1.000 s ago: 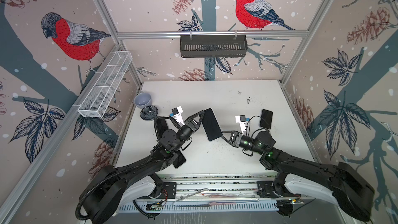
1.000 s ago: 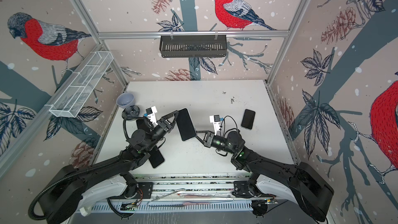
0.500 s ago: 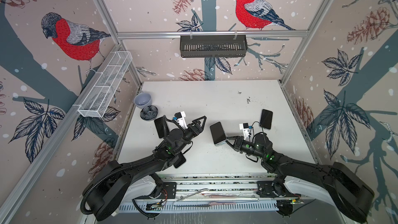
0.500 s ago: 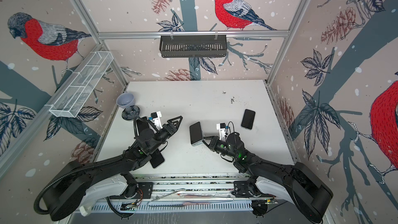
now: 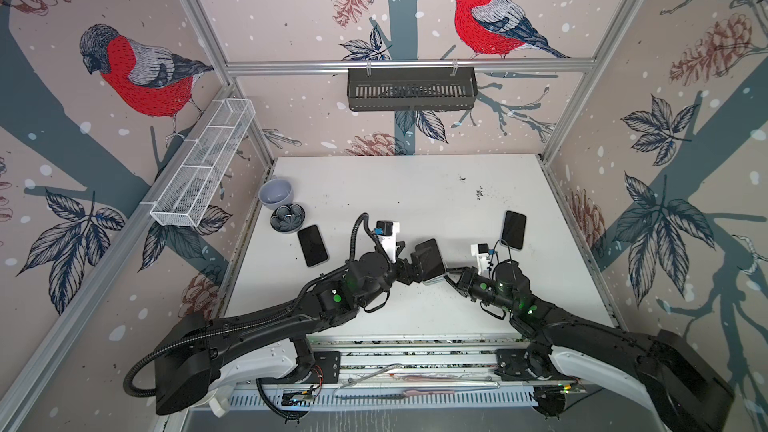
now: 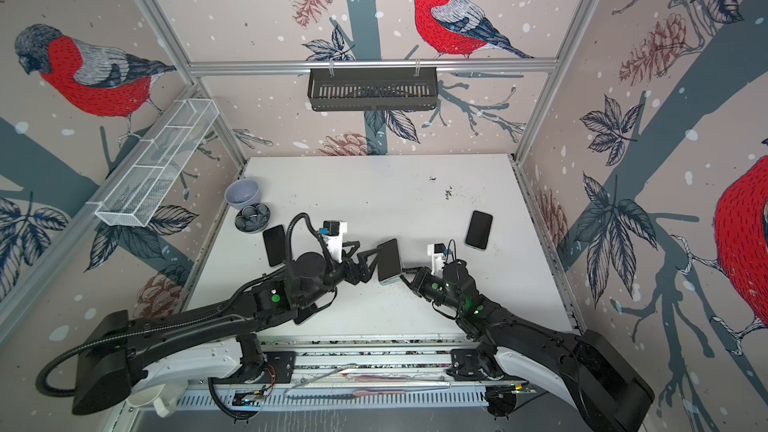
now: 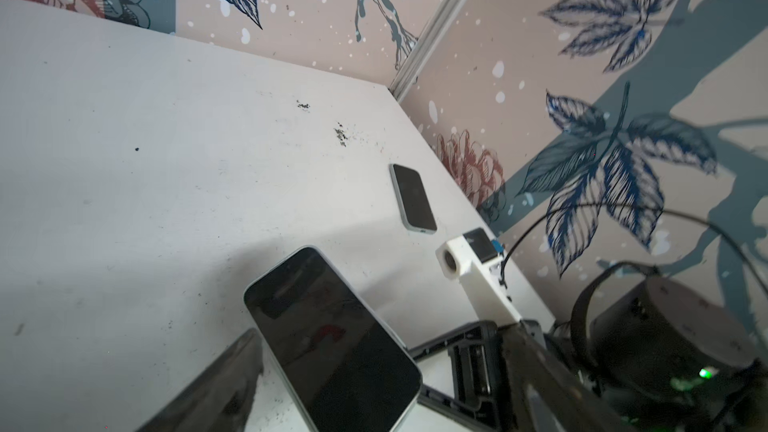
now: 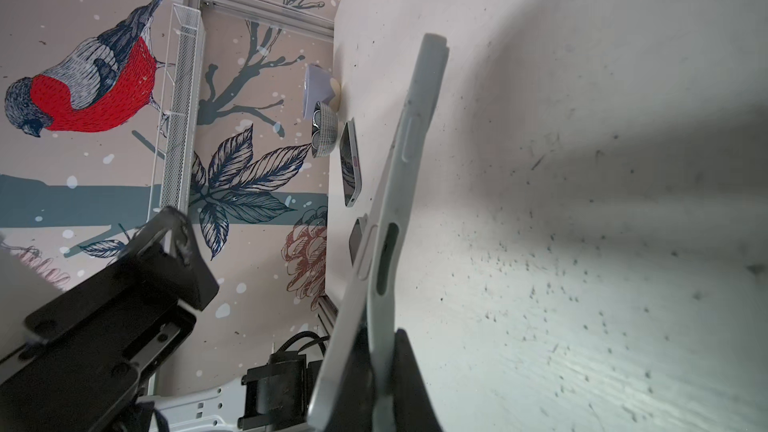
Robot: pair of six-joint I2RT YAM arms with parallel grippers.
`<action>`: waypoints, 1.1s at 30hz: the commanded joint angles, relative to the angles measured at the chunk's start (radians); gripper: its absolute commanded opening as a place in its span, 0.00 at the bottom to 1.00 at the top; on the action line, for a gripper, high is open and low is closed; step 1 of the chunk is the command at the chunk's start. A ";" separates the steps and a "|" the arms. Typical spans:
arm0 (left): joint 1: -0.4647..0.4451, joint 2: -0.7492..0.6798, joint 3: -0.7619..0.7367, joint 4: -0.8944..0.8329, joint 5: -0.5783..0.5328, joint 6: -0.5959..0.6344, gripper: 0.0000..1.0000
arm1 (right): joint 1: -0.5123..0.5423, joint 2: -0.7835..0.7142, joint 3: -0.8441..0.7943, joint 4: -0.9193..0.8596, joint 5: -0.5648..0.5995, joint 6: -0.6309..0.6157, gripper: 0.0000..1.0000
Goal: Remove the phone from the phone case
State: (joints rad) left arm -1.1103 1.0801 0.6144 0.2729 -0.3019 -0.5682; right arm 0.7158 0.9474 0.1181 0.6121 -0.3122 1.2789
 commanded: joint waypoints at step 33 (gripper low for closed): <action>-0.225 0.518 0.367 -0.397 -0.436 0.262 0.63 | -0.010 -0.215 -0.060 -0.083 0.025 0.014 0.00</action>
State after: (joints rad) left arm -1.3384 1.5921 0.9749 -0.1200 -0.6655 -0.2996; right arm 0.7017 0.7380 0.0612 0.4652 -0.2611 1.2877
